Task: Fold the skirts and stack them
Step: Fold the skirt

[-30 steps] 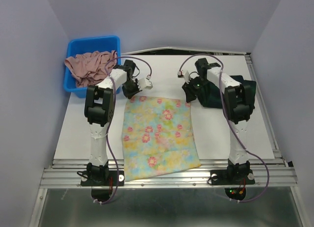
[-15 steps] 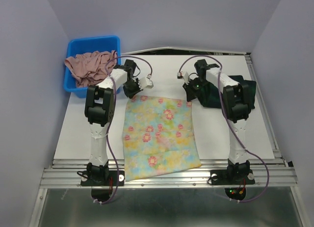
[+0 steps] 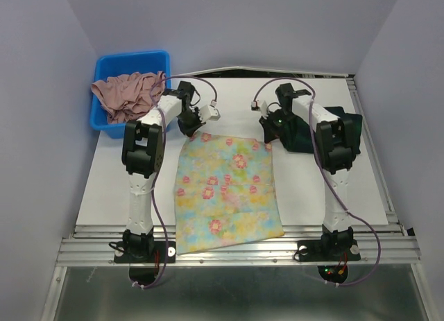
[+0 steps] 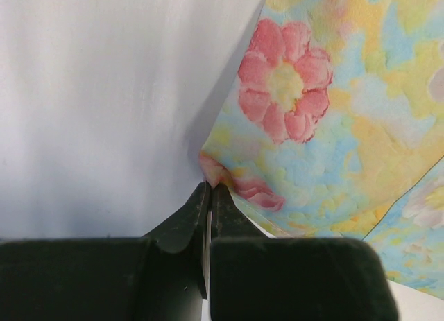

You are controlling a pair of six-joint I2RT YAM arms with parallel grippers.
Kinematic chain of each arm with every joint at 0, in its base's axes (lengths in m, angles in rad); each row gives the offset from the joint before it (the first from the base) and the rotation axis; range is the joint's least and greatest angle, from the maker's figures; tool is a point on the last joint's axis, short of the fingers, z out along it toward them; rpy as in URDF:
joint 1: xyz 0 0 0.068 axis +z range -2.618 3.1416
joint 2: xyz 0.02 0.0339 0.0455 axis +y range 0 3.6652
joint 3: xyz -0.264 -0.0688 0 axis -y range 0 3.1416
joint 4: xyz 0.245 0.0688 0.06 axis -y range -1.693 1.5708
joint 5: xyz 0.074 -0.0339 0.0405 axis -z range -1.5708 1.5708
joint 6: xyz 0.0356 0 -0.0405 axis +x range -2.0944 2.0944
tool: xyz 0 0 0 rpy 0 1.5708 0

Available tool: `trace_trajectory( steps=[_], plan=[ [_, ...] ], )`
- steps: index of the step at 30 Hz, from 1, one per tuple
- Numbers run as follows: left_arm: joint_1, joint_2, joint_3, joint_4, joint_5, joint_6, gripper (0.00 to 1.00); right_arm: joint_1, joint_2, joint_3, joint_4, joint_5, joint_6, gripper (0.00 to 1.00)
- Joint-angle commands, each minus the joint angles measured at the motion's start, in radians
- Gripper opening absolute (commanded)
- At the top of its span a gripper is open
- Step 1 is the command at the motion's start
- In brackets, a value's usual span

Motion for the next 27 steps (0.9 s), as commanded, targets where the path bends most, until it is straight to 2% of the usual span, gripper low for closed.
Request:
trace_trajectory(
  steps=[1, 7, 12, 16, 23, 26, 27],
  plan=[
    [0.008, -0.07, 0.04, 0.001, 0.037, -0.032, 0.0, -0.021, -0.101, 0.036, 0.032, -0.021, 0.049, 0.01],
    [0.044, -0.116, 0.092, 0.073, 0.009, -0.075, 0.0, -0.061, -0.122, 0.107, 0.134, 0.017, 0.125, 0.01],
    [0.053, -0.126, 0.156, 0.107, 0.001, -0.099, 0.0, -0.072, -0.102, 0.193, 0.145, 0.051, 0.142, 0.01],
    [0.054, -0.17, 0.146, 0.144, 0.006, -0.115, 0.0, -0.081, -0.124, 0.213, 0.157, 0.056, 0.145, 0.01],
    [0.054, -0.404, -0.073, 0.204, 0.038, -0.11, 0.0, -0.081, -0.252, 0.092, 0.174, 0.018, 0.121, 0.01],
    [0.048, -0.531, -0.219, 0.204, 0.06, -0.086, 0.0, -0.081, -0.334, -0.012, 0.187, -0.009, 0.106, 0.01],
    [0.045, -0.569, -0.309, 0.213, 0.058, -0.081, 0.0, -0.081, -0.354, -0.039, 0.191, -0.016, 0.103, 0.01]
  ],
)
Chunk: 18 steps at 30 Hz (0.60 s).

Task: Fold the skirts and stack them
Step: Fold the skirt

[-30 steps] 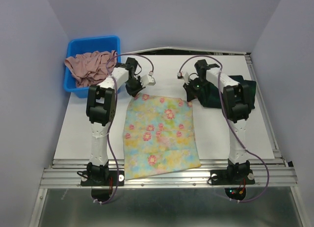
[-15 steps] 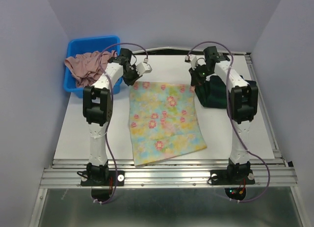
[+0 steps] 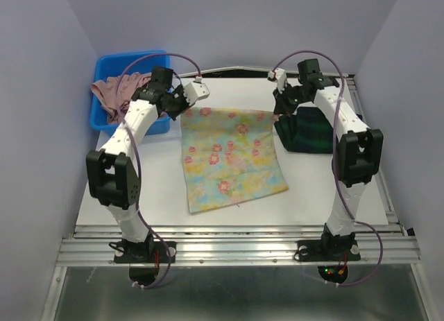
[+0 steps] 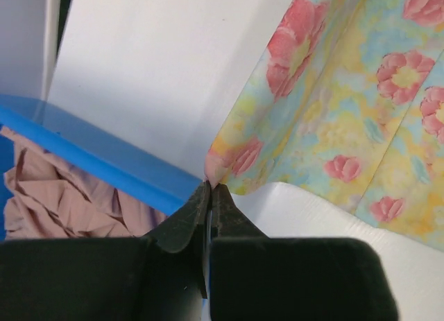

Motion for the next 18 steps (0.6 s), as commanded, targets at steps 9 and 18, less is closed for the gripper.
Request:
trace_trajectory(
  steps=[9, 18],
  plan=[
    [-0.107, -0.529, -0.633, 0.032, 0.043, 0.048, 0.0, -0.006, -0.353, -0.453, 0.036, -0.132, -0.05, 0.01],
    [-0.248, -0.72, -0.916, -0.029, 0.051, 0.053, 0.0, 0.066, -0.531, -0.824, 0.082, -0.13, -0.089, 0.01]
  ],
)
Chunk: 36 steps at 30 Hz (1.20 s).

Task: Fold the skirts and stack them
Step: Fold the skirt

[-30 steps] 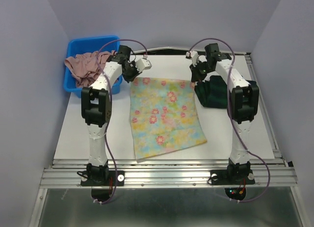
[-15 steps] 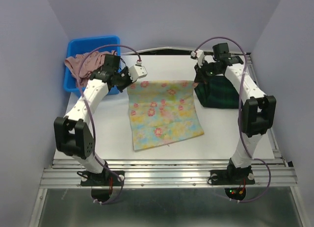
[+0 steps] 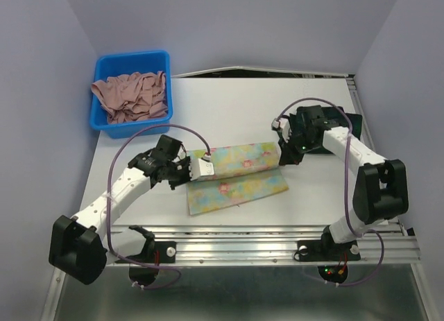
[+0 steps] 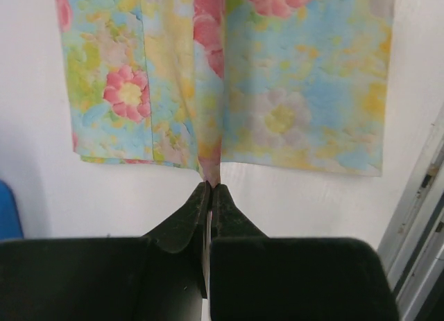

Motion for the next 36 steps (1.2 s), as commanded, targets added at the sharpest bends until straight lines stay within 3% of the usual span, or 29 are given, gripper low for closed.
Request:
trace_trajectory(
  steps=[1, 6, 17, 29, 36],
  plan=[
    [-0.029, -0.02, -0.089, -0.034, 0.016, 0.011, 0.0, 0.067, -0.08, -0.169, 0.062, 0.015, -0.024, 0.01],
    [-0.135, 0.043, -0.185, 0.044, -0.012, -0.049, 0.0, 0.112, -0.04, -0.291, 0.196, 0.083, 0.006, 0.01],
    [-0.167, 0.122, -0.117, 0.034, -0.024, -0.063, 0.0, 0.112, -0.011, -0.209, 0.177, 0.086, 0.042, 0.01],
    [-0.173, 0.051, 0.055, -0.198, 0.036, -0.026, 0.0, 0.112, -0.102, -0.074, 0.021, 0.082, 0.006, 0.01],
    [-0.236, 0.01, 0.058, -0.313, 0.074, 0.014, 0.0, 0.112, -0.149, -0.17, 0.001, 0.148, -0.093, 0.01]
  ],
)
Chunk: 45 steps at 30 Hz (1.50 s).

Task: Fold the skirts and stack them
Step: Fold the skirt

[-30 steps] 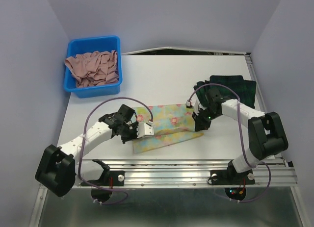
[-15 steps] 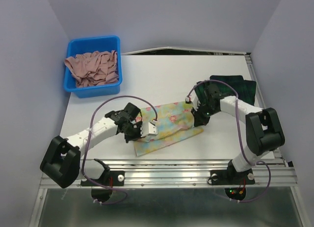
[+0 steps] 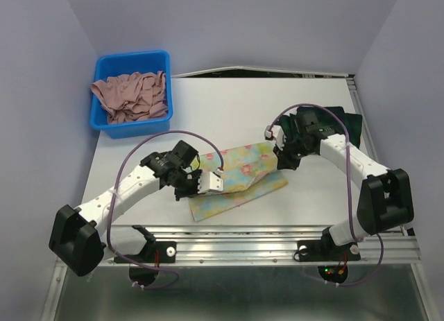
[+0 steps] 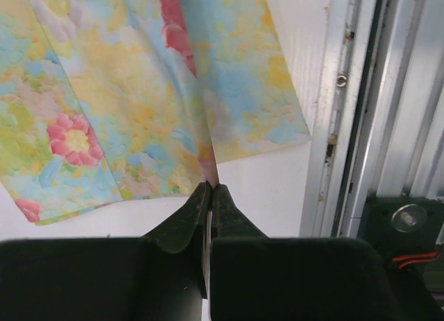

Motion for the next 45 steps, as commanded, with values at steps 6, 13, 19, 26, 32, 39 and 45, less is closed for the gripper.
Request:
trace_trajectory(
  steps=[6, 13, 19, 26, 32, 39, 45],
  plan=[
    [-0.13, 0.008, -0.041, -0.1, 0.016, 0.018, 0.19, 0.026, 0.004, -0.097, -0.008, 0.031, -0.08, 0.03],
    [-0.16, 0.01, 0.017, -0.131, 0.112, -0.004, 0.63, 0.037, 0.006, -0.091, -0.005, 0.061, -0.081, 0.54],
    [-0.11, -0.008, 0.076, -0.042, 0.065, -0.106, 0.56, 0.037, 0.01, 0.103, -0.016, 0.011, 0.0, 0.54],
    [0.101, 0.236, 0.137, 0.125, -0.012, -0.341, 0.31, 0.046, 0.225, 0.304, 0.003, -0.04, 0.112, 0.45],
    [0.142, 0.428, 0.171, 0.172, -0.013, -0.42, 0.26, 0.064, 0.325, 0.259, 0.082, 0.05, 0.118, 0.39],
    [0.166, 0.677, 0.301, 0.225, -0.112, -0.464, 0.19, 0.095, 0.323, 0.09, 0.107, 0.096, 0.09, 0.36],
    [0.186, 0.922, 0.68, 0.176, -0.165, -0.423, 0.18, 0.196, 0.184, -0.123, 0.113, 0.032, 0.174, 0.36]
  ],
)
